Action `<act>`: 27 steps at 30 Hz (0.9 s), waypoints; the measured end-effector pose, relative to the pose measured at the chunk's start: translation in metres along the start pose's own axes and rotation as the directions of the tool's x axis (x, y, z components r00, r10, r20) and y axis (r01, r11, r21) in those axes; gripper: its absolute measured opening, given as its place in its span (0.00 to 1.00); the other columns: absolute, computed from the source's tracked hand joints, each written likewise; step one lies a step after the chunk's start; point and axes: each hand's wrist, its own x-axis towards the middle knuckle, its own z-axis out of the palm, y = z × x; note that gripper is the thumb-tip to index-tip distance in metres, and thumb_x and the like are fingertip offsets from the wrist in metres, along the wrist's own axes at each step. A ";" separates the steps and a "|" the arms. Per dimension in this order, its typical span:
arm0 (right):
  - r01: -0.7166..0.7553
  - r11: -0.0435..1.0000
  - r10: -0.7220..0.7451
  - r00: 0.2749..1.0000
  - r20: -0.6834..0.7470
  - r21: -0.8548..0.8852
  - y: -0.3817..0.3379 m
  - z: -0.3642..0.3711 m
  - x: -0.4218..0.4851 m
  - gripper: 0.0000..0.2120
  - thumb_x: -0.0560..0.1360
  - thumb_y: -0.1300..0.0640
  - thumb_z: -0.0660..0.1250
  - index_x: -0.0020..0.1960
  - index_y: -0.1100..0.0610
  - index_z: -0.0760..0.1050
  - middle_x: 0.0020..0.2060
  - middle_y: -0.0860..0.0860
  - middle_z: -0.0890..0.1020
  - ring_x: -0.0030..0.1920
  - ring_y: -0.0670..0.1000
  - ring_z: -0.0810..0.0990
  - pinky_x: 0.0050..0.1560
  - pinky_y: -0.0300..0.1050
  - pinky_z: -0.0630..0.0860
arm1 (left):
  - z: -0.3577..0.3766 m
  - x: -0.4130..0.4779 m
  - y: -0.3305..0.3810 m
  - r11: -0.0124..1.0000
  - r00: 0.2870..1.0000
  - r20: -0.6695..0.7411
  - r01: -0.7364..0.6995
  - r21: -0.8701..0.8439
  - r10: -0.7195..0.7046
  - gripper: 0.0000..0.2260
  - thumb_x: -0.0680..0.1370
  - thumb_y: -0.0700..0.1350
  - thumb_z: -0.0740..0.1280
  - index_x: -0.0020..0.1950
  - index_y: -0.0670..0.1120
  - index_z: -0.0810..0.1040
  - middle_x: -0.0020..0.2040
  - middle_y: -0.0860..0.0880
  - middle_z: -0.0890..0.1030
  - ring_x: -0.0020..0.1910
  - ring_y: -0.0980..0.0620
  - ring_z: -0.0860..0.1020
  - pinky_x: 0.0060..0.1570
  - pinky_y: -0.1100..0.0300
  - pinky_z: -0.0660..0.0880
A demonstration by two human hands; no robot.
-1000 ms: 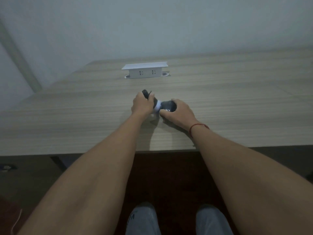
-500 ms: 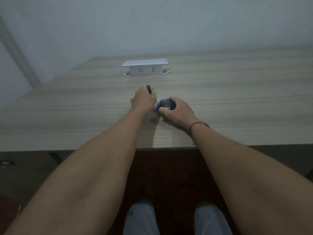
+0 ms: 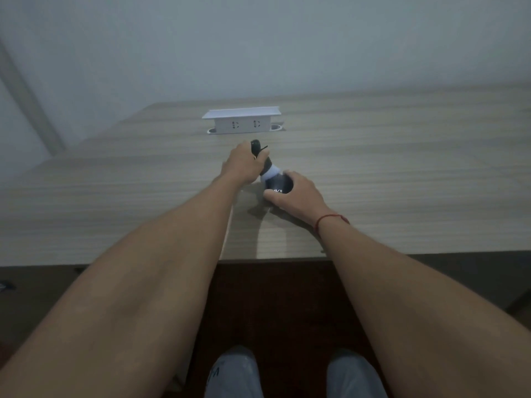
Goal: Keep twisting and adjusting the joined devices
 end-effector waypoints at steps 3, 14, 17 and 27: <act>-0.008 1.000 0.009 1.000 -0.009 0.011 0.001 0.000 0.000 0.28 0.67 0.45 0.72 0.62 0.56 0.72 0.52 0.51 0.76 0.53 0.52 0.76 0.55 0.49 0.75 | 0.005 -0.005 -0.004 0.988 0.999 -0.002 0.048 0.150 -0.048 0.20 0.81 0.56 0.59 0.61 0.41 0.73 0.60 0.41 0.78 0.60 0.40 0.76 0.61 0.48 0.70; -0.018 1.000 0.017 0.999 -0.036 -0.007 0.003 0.004 0.012 0.21 0.80 0.49 0.56 0.67 0.60 0.71 0.65 0.58 0.76 0.65 0.57 0.73 0.64 0.48 0.67 | -0.002 -0.026 -0.029 0.868 0.952 0.224 0.286 -0.406 -0.209 0.13 0.77 0.51 0.67 0.41 0.41 0.77 0.39 0.40 0.80 0.35 0.46 0.78 0.42 0.56 0.76; -0.021 0.999 0.020 0.999 -0.048 -0.024 0.004 0.005 0.012 0.18 0.81 0.49 0.54 0.61 0.58 0.74 0.59 0.59 0.78 0.59 0.58 0.76 0.61 0.51 0.69 | -0.011 -0.021 -0.034 0.867 0.944 0.246 0.304 -0.396 -0.218 0.13 0.77 0.52 0.67 0.41 0.43 0.77 0.39 0.43 0.81 0.36 0.47 0.79 0.38 0.58 0.76; -0.110 0.991 0.107 0.993 -0.042 -0.080 0.004 0.008 0.014 0.17 0.82 0.50 0.47 0.58 0.59 0.69 0.57 0.59 0.76 0.56 0.60 0.76 0.53 0.49 0.66 | 0.001 -0.034 -0.018 0.825 0.945 0.231 0.318 -0.467 -0.233 0.11 0.77 0.49 0.67 0.49 0.40 0.77 0.39 0.42 0.80 0.32 0.48 0.77 0.29 0.61 0.75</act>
